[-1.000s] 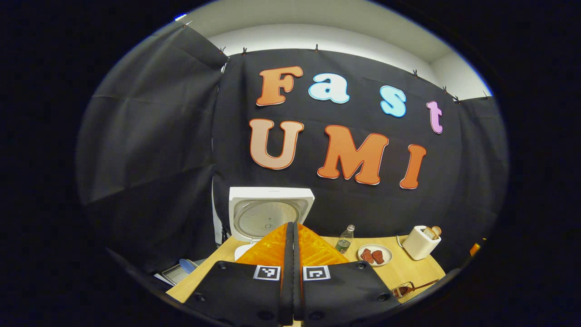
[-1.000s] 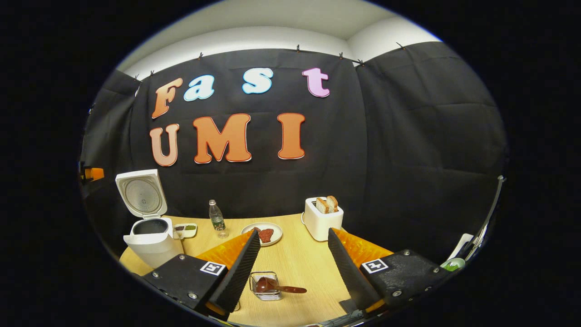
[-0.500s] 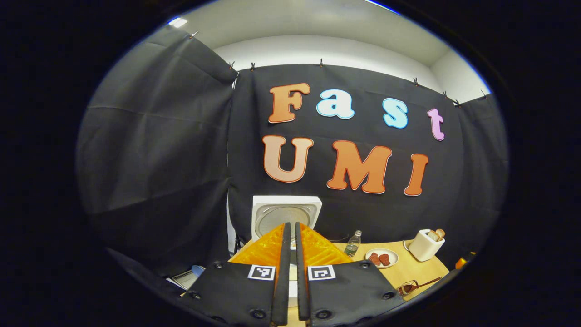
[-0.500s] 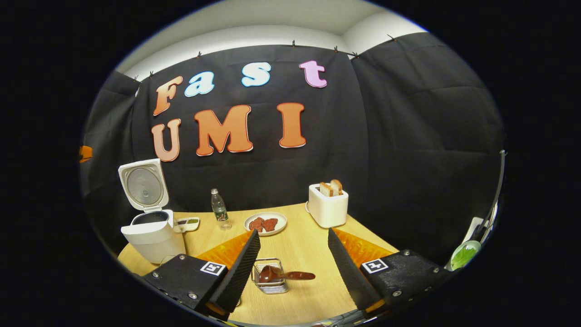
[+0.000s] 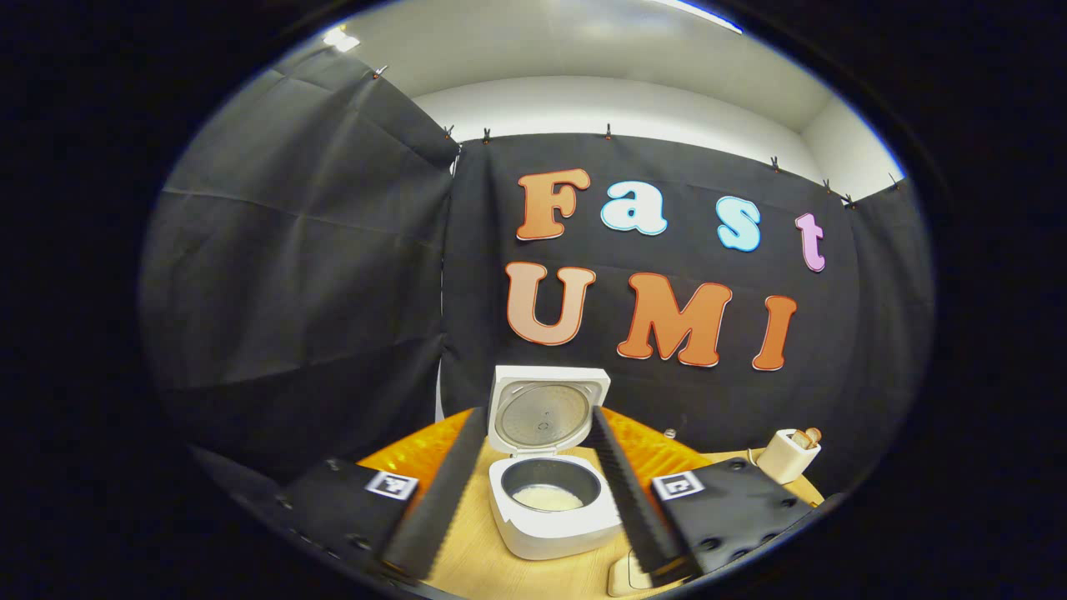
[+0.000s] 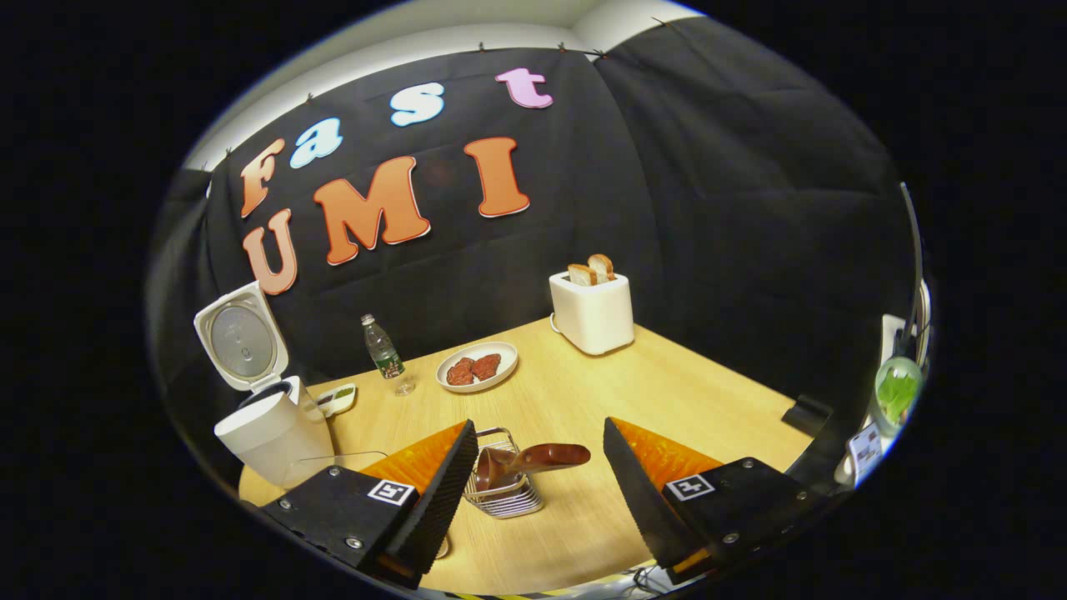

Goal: Close the left gripper, press the button to open the rice cooker; take a wooden spoon from the chopstick holder with the right hand, scoop a spoonful of rice and pour it into the rice cooker, then put the wooden spoon back into the chopstick holder.

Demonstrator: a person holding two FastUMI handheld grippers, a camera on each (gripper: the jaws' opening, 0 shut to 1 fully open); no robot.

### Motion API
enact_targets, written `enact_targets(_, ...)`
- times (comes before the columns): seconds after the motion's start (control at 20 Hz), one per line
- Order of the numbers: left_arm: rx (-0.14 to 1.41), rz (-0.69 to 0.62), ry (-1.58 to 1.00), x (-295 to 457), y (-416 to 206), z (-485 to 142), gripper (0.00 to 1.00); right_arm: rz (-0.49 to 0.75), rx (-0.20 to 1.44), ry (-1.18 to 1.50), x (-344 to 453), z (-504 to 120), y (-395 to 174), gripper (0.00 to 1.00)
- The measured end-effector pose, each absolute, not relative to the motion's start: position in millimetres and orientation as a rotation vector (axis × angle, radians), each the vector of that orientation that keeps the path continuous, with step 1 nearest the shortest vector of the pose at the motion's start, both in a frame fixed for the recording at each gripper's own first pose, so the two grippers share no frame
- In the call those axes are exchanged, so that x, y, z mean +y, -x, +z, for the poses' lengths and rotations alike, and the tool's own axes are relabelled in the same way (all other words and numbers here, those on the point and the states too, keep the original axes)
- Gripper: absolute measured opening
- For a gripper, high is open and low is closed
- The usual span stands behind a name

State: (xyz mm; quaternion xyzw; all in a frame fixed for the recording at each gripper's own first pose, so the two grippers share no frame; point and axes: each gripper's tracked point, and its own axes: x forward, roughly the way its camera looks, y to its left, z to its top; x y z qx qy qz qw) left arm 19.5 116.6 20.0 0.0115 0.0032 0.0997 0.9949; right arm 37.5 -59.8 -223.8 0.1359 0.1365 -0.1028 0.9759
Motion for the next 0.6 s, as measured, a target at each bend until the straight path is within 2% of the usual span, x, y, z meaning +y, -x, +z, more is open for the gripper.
enact_targets(0.05, -0.005, 0.210, -0.035, 120, -16, 20, 1.00, -0.215, 0.280, -0.324, -61, -230, -41, 0.94)
enact_targets(0.15, -0.025, 0.239, -0.047, 128, -12, 24, 1.00, -0.217, 0.311, -0.430, -56, -247, -48, 0.95)
enact_targets(0.35, 0.012, 0.257, -0.060, 136, -5, 13, 1.00, -0.227, 0.310, -0.586, -54, -259, -56, 0.91)
enact_targets(0.55, 0.010, 0.298, -0.110, 152, -1, 15, 1.00, -0.213, 0.306, -0.661, -50, -267, -64, 0.74)
enact_targets(0.6, 0.015, 0.306, -0.111, 155, 1, 12, 0.99, -0.215, 0.308, -0.671, -50, -268, -65, 0.65)
